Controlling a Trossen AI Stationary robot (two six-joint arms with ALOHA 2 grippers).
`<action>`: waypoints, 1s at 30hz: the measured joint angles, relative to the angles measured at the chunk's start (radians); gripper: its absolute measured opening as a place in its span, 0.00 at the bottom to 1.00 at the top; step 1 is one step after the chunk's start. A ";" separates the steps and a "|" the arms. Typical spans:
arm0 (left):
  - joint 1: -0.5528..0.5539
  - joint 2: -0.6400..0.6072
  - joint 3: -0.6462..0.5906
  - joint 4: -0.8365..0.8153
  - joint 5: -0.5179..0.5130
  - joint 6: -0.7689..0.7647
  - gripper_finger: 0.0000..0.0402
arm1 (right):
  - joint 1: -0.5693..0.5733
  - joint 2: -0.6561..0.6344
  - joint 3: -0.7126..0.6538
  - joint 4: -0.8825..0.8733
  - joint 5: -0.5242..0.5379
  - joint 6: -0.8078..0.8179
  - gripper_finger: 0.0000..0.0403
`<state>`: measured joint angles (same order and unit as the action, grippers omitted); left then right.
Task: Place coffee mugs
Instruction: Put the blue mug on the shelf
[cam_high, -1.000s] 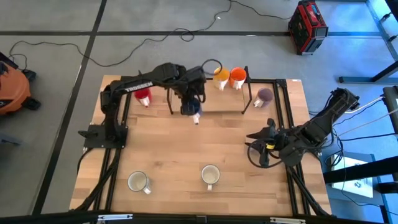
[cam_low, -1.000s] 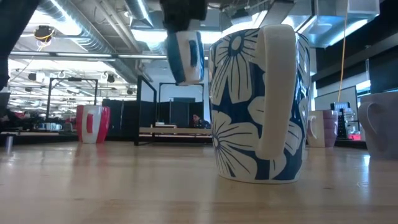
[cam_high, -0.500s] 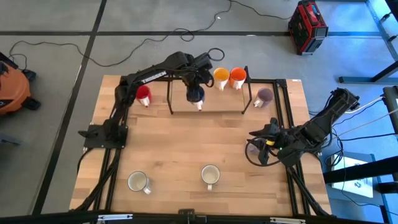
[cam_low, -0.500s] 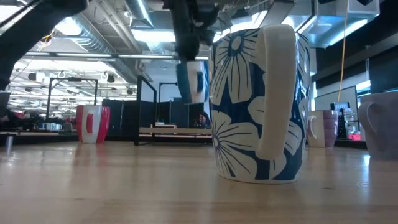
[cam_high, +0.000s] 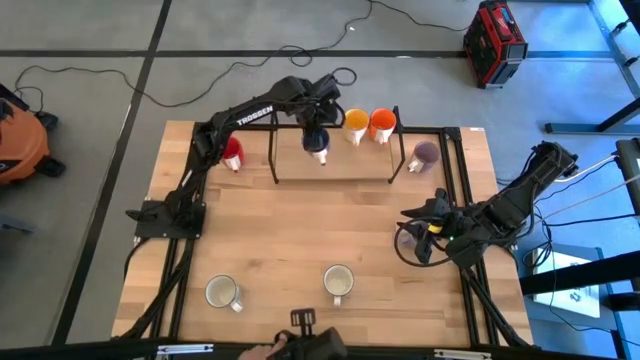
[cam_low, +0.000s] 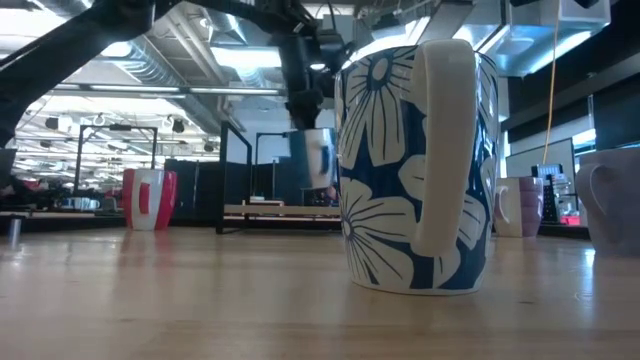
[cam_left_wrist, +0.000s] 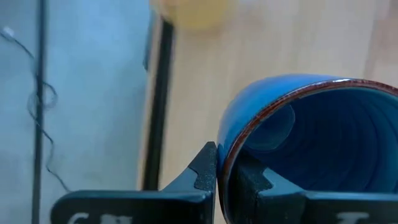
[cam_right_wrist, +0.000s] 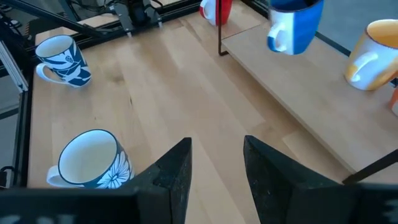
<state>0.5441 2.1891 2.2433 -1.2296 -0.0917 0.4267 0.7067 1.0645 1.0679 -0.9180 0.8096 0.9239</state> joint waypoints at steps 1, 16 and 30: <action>0.002 0.002 0.001 0.033 0.002 0.001 0.04 | 0.000 0.000 0.000 0.000 0.001 0.000 0.33; 0.053 0.082 -0.003 0.172 -0.007 0.054 0.04 | 0.000 0.000 0.000 -0.007 0.010 0.014 0.33; 0.073 0.099 -0.002 0.247 0.011 0.052 0.06 | 0.000 0.000 0.000 -0.006 0.012 0.040 0.33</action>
<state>0.6174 2.2883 2.2414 -0.9831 -0.0807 0.4787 0.7066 1.0649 1.0676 -0.9241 0.8211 0.9638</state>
